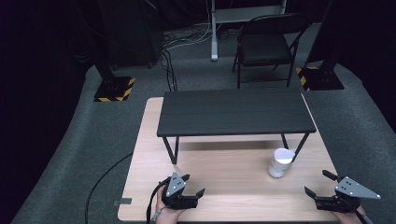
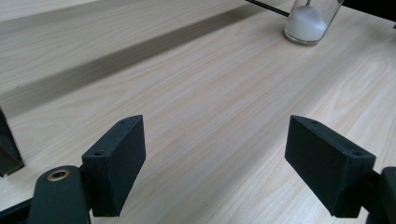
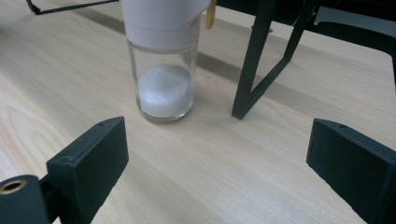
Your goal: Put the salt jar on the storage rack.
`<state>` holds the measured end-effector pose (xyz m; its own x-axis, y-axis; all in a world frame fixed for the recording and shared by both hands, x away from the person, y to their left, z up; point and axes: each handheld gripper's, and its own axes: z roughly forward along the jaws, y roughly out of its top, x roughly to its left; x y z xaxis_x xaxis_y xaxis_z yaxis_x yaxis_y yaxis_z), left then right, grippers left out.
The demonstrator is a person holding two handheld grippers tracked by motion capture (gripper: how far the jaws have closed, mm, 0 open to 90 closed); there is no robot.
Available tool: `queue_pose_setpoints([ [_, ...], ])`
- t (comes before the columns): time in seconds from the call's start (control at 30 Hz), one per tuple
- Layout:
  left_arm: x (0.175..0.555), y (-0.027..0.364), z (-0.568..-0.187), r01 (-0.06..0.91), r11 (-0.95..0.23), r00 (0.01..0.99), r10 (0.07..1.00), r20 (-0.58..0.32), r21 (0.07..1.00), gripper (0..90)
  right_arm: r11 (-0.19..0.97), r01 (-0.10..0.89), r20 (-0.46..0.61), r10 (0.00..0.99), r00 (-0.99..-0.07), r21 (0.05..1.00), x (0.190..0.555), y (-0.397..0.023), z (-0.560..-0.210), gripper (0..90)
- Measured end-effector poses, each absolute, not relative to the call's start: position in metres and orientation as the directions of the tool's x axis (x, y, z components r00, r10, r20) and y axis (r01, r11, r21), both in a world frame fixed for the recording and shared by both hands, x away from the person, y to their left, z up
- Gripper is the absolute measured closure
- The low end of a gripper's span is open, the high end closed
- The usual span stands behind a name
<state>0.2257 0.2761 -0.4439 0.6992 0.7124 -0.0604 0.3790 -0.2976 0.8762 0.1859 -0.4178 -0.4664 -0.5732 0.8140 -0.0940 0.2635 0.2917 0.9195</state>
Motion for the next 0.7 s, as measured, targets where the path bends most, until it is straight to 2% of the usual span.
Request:
queue_pose_setpoints([
  [0.7, 0.228, 0.275, -0.444, 0.378, -0.305, 0.706, 0.706, -0.059, 0.874, 20.5, 0.367, 0.234, -0.142, 0.755, -0.64, 0.9, 0.192, -0.403, -0.46, 4.5],
])
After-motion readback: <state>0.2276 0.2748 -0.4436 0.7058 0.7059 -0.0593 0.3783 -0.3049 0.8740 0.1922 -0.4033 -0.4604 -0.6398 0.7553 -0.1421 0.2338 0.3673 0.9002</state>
